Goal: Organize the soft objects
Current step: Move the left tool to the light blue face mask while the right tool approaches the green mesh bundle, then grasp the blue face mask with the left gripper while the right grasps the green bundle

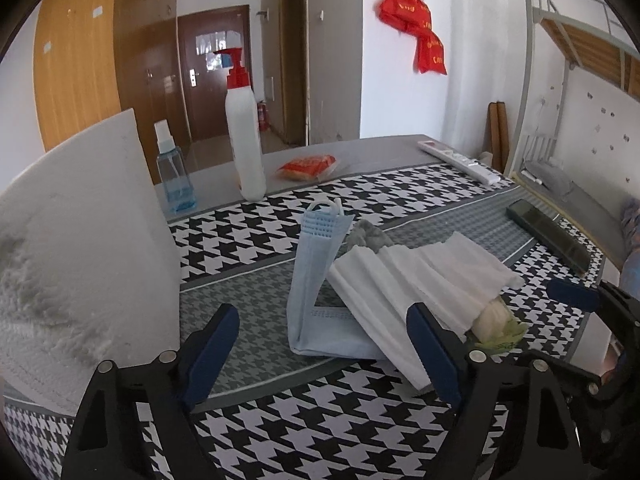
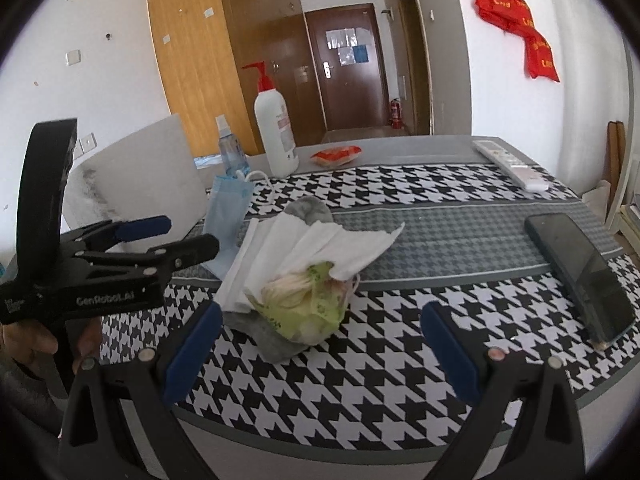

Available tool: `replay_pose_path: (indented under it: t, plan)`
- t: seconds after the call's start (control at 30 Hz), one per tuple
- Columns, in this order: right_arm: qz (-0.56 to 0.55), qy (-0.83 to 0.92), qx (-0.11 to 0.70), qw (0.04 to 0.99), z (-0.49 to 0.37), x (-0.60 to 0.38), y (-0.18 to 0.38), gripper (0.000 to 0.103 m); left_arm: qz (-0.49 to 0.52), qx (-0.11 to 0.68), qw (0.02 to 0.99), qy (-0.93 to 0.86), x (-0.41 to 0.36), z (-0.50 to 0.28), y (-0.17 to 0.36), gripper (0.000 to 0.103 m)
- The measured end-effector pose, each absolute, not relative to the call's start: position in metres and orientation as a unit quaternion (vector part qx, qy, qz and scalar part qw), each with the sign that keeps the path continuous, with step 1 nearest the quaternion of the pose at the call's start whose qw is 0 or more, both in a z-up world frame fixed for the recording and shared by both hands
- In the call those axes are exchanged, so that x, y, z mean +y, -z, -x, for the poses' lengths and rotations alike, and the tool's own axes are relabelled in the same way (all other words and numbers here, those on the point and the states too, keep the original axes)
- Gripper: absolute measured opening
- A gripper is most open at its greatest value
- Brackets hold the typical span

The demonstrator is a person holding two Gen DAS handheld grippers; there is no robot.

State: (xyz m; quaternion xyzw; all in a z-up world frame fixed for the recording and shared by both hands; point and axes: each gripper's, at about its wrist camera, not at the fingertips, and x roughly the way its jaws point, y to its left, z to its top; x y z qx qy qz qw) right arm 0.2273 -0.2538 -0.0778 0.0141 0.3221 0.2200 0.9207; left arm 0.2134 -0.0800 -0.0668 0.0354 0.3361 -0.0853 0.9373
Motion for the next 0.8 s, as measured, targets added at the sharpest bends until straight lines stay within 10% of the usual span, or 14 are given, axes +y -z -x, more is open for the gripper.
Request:
replay_pose_path:
  t: [0.8]
  plan:
    - [-0.014, -0.236, 0.348, 0.907, -0.241, -0.246, 0.087, 0.091, -0.032, 0.391, 0.916, 0.080, -0.068, -0.250, 0.089, 0.042]
